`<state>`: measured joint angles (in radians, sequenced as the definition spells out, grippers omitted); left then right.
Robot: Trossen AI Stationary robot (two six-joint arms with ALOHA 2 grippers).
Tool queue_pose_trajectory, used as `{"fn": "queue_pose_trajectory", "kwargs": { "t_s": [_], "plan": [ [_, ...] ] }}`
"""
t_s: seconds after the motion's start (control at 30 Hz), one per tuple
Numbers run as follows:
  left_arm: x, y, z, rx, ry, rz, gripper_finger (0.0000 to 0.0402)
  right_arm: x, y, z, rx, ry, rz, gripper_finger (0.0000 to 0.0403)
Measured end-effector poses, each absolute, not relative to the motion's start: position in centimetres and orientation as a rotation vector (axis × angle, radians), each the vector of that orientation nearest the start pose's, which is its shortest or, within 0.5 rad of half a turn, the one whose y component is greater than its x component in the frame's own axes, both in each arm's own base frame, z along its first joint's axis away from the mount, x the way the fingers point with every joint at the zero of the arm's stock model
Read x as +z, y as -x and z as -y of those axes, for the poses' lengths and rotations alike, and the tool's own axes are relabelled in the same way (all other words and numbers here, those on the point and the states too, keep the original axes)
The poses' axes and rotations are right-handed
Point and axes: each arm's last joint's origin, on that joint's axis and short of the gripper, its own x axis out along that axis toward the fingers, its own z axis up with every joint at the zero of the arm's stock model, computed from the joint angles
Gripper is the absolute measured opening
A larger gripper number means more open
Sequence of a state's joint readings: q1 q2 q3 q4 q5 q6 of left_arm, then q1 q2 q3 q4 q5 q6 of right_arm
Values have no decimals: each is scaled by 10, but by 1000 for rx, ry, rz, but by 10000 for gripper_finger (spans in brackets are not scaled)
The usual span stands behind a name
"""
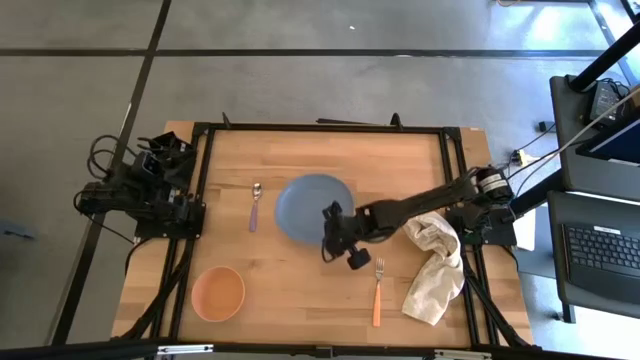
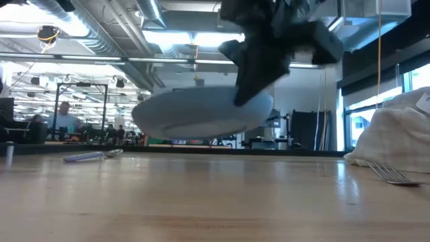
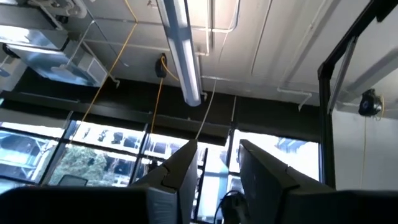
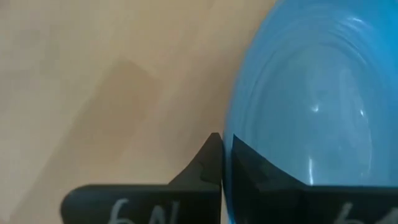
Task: Set table place
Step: Place the blue plate in the center of the table
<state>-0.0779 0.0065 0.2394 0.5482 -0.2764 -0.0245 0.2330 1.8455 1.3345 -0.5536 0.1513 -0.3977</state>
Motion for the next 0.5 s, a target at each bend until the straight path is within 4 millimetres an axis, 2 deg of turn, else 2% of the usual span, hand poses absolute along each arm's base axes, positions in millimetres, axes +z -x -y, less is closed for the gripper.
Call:
{"fn": "queue_pose_trajectory", "kwargs": {
  "t_s": [0.07, 0.23, 0.5],
  "plan": [
    [287, -49, -4, 179, 162, 771, 115, 197, -372, -89, 236, 596, -1037, 8],
    [287, -49, -4, 178, 160, 764, 117, 177, -375, -99, 241, 516, -1046, 7],
    [286, -51, -4, 178, 157, 747, 110, 157, -387, -114, 222, 467, -990, 9]
  ]
}}
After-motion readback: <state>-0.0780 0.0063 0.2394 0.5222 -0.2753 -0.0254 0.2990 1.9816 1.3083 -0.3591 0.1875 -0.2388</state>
